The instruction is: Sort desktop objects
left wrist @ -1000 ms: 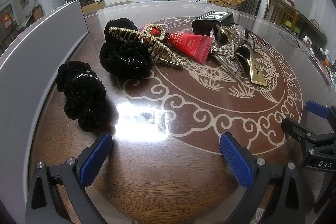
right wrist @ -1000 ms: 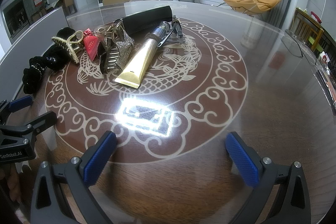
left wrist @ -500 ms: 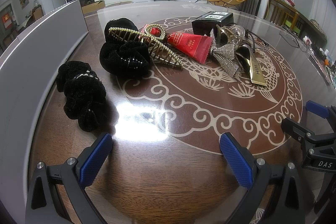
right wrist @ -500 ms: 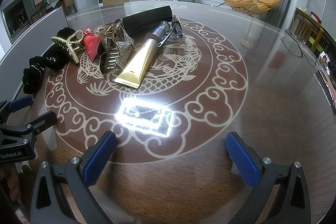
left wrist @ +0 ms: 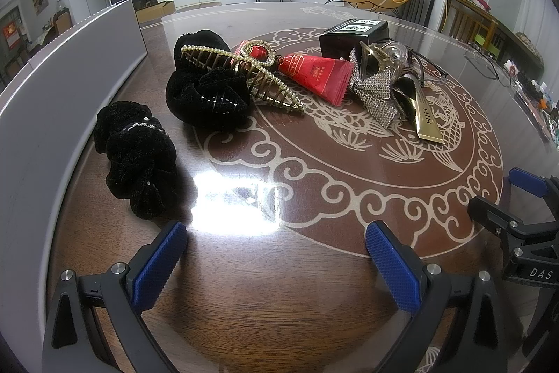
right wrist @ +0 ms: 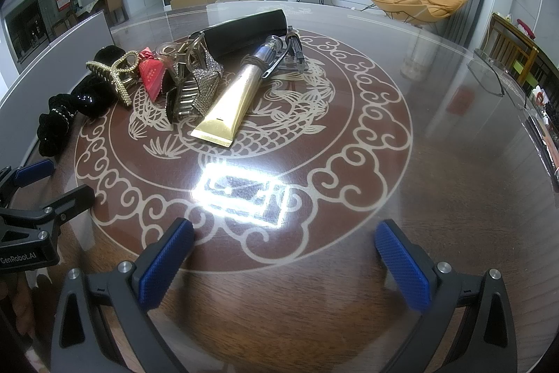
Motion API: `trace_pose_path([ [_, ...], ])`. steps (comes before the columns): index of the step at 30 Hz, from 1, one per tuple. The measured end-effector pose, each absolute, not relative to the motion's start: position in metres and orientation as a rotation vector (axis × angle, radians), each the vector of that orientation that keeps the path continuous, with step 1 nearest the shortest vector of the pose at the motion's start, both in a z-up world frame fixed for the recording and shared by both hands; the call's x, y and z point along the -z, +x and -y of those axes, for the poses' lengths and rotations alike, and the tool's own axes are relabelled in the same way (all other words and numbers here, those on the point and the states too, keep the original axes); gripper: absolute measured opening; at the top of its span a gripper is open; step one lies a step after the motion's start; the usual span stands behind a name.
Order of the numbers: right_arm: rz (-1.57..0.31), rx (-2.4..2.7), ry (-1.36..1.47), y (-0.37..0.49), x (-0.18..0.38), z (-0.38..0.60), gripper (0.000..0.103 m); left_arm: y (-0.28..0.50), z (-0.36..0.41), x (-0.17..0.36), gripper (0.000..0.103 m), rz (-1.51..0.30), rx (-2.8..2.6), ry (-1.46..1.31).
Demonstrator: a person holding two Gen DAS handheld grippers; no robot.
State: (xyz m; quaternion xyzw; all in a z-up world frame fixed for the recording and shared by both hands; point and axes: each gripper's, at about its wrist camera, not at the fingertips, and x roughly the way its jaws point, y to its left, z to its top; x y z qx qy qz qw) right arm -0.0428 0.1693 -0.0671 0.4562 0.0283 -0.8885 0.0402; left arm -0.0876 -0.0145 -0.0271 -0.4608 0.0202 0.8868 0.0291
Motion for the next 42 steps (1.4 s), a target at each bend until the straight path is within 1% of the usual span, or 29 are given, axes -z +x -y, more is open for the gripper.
trace_pose_path([
  [30, -0.087, 2.722, 1.397, -0.044, 0.067, -0.170, 0.103, -0.089, 0.015, 0.026, 0.103, -0.058, -2.737, -1.423],
  [34, -0.087, 2.722, 1.397, -0.044, 0.067, -0.170, 0.103, -0.087, 0.021, 0.023, 0.103, -0.026, -2.766, -1.436],
  [37, -0.087, 2.722, 1.397, -0.044, 0.067, -0.170, 0.103, -0.082, 0.032, 0.021, 0.103, 0.060, -2.792, -1.423],
  [39, -0.087, 2.721, 1.397, -0.044, 0.067, -0.170, 0.103, -0.072, 0.038, 0.015, 0.103, 0.088, -2.816, -1.367],
  [42, -0.087, 2.722, 1.397, -0.044, 0.068, -0.170, 0.103, -0.062, 0.048, 0.002, 0.103, 0.009, -2.899, -1.289],
])
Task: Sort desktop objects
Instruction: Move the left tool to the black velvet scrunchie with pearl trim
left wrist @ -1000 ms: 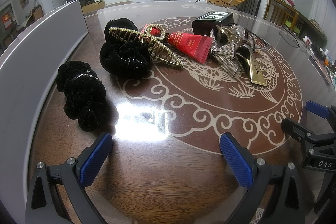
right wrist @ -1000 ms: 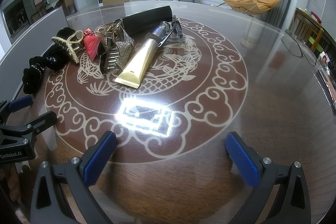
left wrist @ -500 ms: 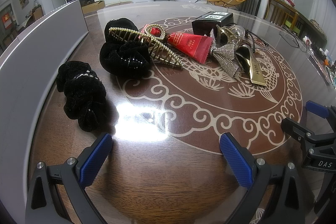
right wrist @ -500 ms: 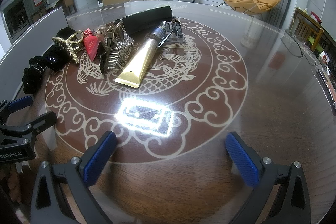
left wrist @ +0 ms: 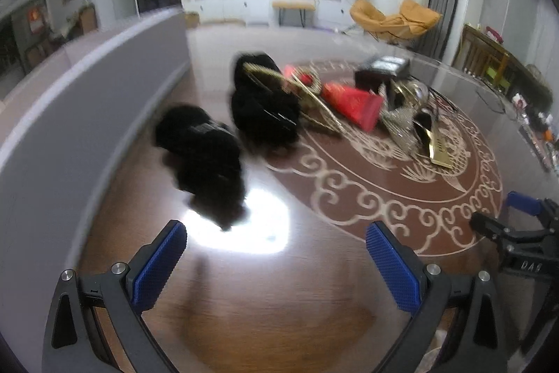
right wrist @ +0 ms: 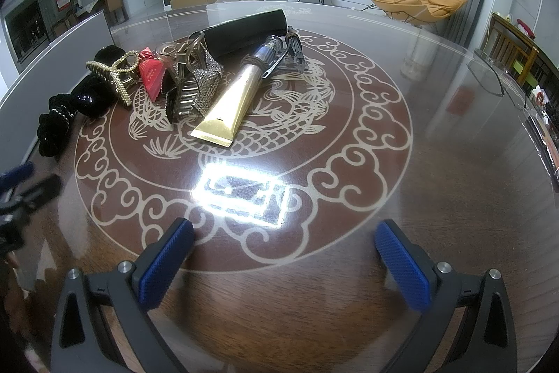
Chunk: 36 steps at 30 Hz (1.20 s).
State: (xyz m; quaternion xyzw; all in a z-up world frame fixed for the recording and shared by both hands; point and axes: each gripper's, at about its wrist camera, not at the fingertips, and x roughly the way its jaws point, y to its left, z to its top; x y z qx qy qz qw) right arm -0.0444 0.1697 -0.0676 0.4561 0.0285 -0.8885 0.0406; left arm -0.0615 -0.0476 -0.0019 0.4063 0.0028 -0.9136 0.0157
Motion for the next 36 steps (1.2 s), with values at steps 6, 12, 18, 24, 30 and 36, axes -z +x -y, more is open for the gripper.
trace_pose_path([
  [6, -0.087, 2.721, 1.397, -0.044, 0.068, -0.170, 0.103, -0.091, 0.067, -0.028, 0.103, 0.064, 2.751, 1.138],
  [12, -0.088, 2.721, 1.397, -0.044, 0.067, -0.170, 0.103, -0.132, 0.088, 0.001, 0.103, -0.092, 2.587, 1.270],
  [18, -0.088, 2.721, 1.397, -0.043, 0.067, -0.170, 0.103, -0.162, 0.099, 0.018, 0.103, -0.260, 2.530, 1.321],
  [24, -0.088, 2.721, 1.397, -0.044, 0.067, -0.170, 0.103, -0.182, 0.086, 0.025, 0.103, -0.171, 2.548, 1.381],
  [30, -0.088, 2.721, 1.397, -0.043, 0.067, -0.170, 0.103, -0.158, 0.059, 0.017, 0.040, -0.042, 2.726, 1.356],
  [36, -0.088, 2.721, 1.397, -0.044, 0.067, -0.170, 0.103, -0.110, 0.034, 0.014, 0.039, 0.084, 2.893, 1.422],
])
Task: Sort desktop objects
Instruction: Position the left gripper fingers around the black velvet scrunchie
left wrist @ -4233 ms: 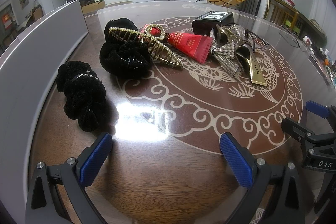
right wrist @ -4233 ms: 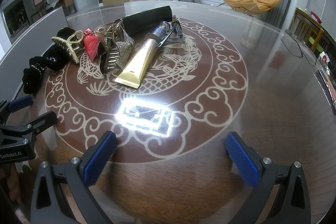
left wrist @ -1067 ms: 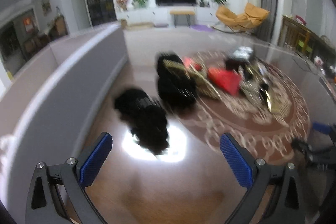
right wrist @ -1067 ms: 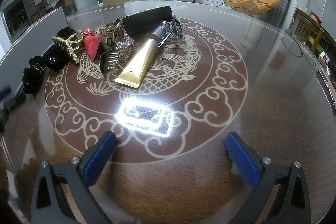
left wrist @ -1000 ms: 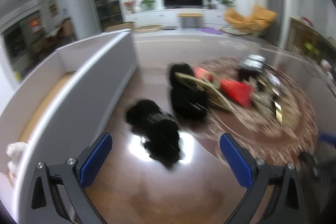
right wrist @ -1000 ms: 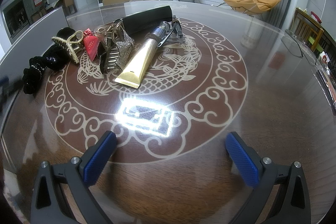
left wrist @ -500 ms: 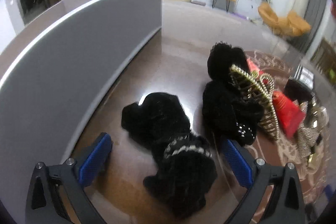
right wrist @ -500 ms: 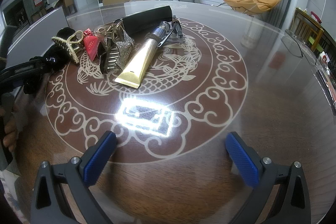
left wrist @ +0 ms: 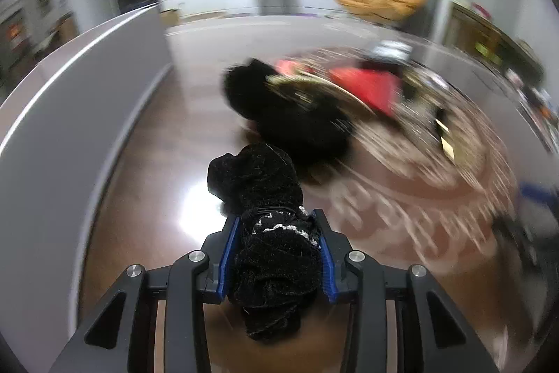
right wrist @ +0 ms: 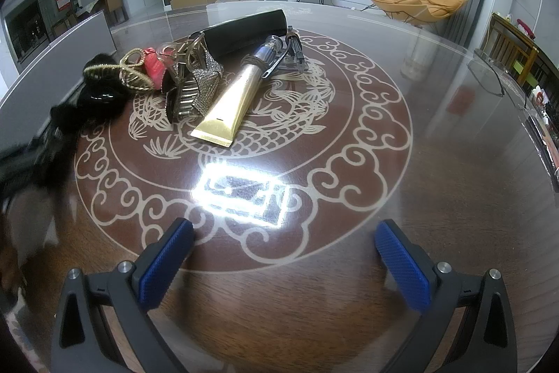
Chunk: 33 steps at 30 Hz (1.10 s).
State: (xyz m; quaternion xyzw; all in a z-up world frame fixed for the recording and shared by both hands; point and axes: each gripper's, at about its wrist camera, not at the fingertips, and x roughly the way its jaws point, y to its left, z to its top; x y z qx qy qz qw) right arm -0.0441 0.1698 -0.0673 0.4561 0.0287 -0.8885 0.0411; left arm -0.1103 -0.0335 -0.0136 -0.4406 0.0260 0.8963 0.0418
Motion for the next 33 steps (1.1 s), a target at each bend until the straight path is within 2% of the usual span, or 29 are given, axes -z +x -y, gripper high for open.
trace_pose_path([
  [6, -0.088, 2.720, 1.396, -0.043, 0.067, -0.170, 0.103, -0.063, 0.017, 0.013, 0.040, -0.177, -2.619, -1.267],
  [11, -0.089, 2.720, 1.396, -0.044, 0.067, -0.170, 0.103, -0.068, 0.014, 0.018, 0.043, -0.153, -2.620, -1.243],
  [13, -0.089, 2.720, 1.396, -0.044, 0.067, -0.170, 0.103, -0.060, 0.014, 0.019, 0.055, -0.181, -2.622, -1.249],
  [14, -0.089, 2.720, 1.396, -0.044, 0.067, -0.170, 0.103, -0.060, 0.012, 0.020, 0.066, -0.197, -2.632, -1.255],
  [15, -0.089, 2.720, 1.396, -0.043, 0.067, -0.170, 0.103, -0.059, 0.014, 0.022, 0.072, -0.203, -2.637, -1.257],
  [22, -0.088, 2.720, 1.396, -0.045, 0.067, -0.170, 0.103, -0.057, 0.028, 0.024, 0.084, -0.164, -2.647, -1.302],
  [24, -0.089, 2.720, 1.396, -0.044, 0.067, -0.170, 0.103, -0.060, 0.032, 0.025, 0.094, -0.137, -2.648, -1.332],
  [26, -0.088, 2.720, 1.397, -0.044, 0.067, -0.170, 0.103, -0.061, 0.031, 0.026, 0.098, -0.140, -2.650, -1.346],
  [33, -0.089, 2.719, 1.396, -0.044, 0.067, -0.170, 0.103, -0.061, 0.032, 0.027, 0.103, -0.131, -2.657, -1.374],
])
